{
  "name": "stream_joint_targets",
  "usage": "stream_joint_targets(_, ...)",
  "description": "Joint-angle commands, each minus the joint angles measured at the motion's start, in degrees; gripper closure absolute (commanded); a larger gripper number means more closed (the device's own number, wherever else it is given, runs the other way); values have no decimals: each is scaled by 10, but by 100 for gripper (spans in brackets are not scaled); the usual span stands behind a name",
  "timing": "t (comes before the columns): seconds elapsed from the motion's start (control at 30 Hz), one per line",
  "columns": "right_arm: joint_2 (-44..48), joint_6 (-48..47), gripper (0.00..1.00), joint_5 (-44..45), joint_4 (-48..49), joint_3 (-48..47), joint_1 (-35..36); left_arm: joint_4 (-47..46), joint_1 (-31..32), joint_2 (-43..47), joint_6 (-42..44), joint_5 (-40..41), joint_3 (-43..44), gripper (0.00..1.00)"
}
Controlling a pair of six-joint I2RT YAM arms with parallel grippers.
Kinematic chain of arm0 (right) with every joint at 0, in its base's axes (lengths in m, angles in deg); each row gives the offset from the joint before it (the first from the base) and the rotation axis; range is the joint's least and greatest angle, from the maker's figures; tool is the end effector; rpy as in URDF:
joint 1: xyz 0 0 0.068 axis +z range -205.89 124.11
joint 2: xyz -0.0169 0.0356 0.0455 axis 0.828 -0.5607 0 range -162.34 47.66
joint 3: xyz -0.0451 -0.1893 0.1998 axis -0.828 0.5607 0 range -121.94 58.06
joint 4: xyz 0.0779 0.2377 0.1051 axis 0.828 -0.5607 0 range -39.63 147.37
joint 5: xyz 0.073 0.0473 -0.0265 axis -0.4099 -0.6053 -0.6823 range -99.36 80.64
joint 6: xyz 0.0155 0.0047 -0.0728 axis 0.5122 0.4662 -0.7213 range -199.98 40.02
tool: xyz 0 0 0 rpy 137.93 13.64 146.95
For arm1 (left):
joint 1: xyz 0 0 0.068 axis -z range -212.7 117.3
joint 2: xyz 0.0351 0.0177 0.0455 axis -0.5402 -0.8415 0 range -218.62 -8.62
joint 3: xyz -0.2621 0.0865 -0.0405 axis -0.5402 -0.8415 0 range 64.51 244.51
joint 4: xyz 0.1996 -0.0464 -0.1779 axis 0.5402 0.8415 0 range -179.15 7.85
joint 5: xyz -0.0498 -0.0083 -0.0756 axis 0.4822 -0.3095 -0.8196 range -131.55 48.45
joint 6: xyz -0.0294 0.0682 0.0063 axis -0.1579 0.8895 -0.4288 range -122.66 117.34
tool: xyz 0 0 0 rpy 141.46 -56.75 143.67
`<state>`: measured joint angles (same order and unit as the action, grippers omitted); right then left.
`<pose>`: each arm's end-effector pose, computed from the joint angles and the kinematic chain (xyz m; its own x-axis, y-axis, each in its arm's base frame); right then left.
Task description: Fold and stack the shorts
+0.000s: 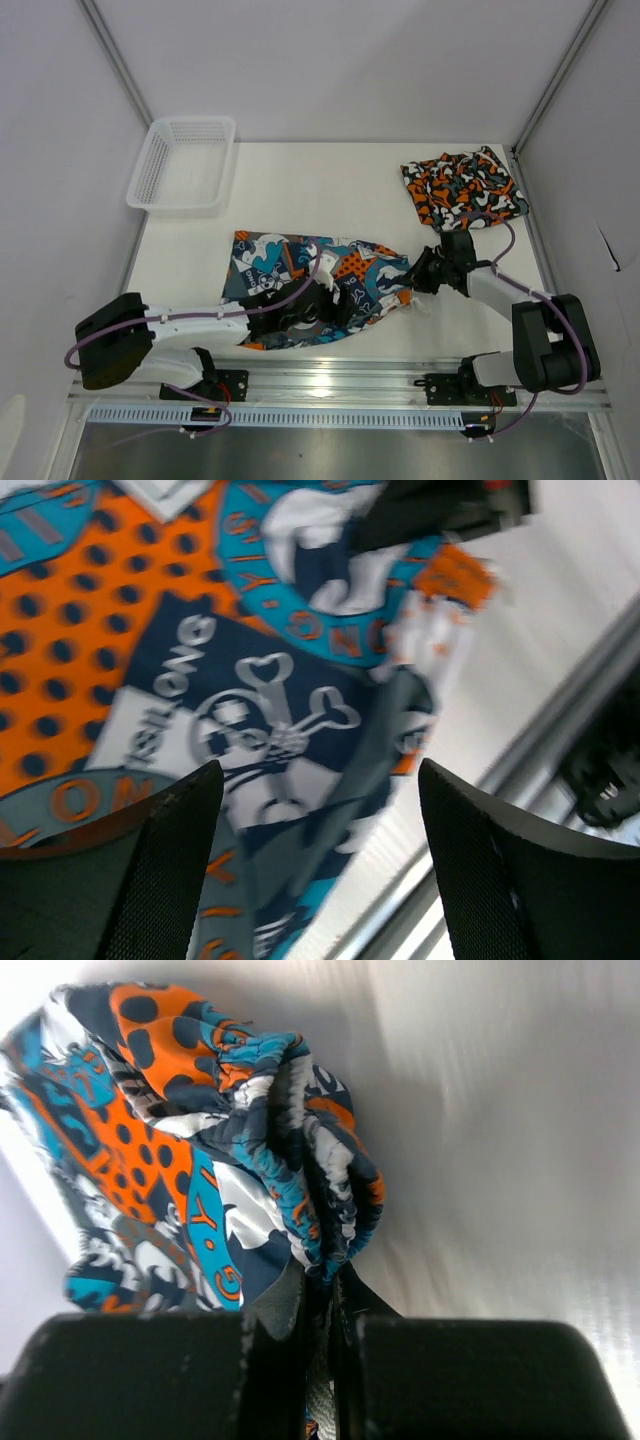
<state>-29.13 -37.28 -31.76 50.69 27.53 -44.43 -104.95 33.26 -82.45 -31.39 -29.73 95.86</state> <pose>0.2479 0.0746 0.1282 -0.8520 0.4670 -0.2366 0.2300 0.7400 0.6320 0.1317 -0.2639 0.1842 -0.5543 0.0875 -0.8277 0.6305 0.6934 -0.3489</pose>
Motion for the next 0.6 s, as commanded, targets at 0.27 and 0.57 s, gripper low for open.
stream_joint_targets(0.27, -44, -205, 100, 38, -163, -90, -42, 149, -39, -129, -82, 71, 71, 39)
stream_joint_targets(0.57, -38, -219, 100, 132, -178, -126, -90, 106, -138, -243, -157, 0, 41, 50)
